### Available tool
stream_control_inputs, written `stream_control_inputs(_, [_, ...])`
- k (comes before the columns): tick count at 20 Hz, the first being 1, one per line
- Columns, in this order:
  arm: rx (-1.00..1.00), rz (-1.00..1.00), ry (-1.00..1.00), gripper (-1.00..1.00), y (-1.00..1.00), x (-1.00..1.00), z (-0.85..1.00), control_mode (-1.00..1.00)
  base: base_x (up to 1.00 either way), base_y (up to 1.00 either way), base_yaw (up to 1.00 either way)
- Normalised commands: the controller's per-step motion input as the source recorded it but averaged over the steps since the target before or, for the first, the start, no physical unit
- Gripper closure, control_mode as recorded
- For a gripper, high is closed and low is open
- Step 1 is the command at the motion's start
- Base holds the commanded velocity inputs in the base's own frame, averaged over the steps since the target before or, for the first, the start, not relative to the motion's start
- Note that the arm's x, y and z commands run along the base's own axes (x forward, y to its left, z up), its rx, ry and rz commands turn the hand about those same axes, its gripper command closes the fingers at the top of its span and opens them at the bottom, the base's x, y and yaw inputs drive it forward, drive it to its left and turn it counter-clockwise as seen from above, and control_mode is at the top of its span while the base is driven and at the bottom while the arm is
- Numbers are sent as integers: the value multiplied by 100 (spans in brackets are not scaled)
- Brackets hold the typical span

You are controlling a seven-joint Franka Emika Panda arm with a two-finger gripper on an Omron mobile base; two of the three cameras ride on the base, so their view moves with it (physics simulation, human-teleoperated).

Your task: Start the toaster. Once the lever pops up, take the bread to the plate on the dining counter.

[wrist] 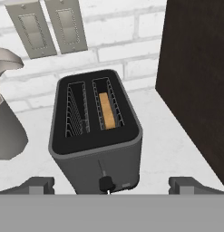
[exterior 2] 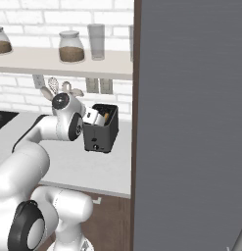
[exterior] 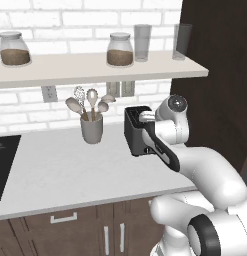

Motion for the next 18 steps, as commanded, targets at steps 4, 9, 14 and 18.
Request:
stream_control_inputs(4, [0, 0, 0, -100, 0, 0, 0, -100, 0, 0, 0])
stream_control_inputs(9, [0, 0, 0, -100, 0, 0, 0, -100, 0, 0, 0])
stream_control_inputs(14, [0, 0, 0, -100, 0, 0, 0, -100, 0, 0, 0])
stream_control_inputs(18, [0, 0, 0, -100, 0, 0, 0, -100, 0, 0, 0])
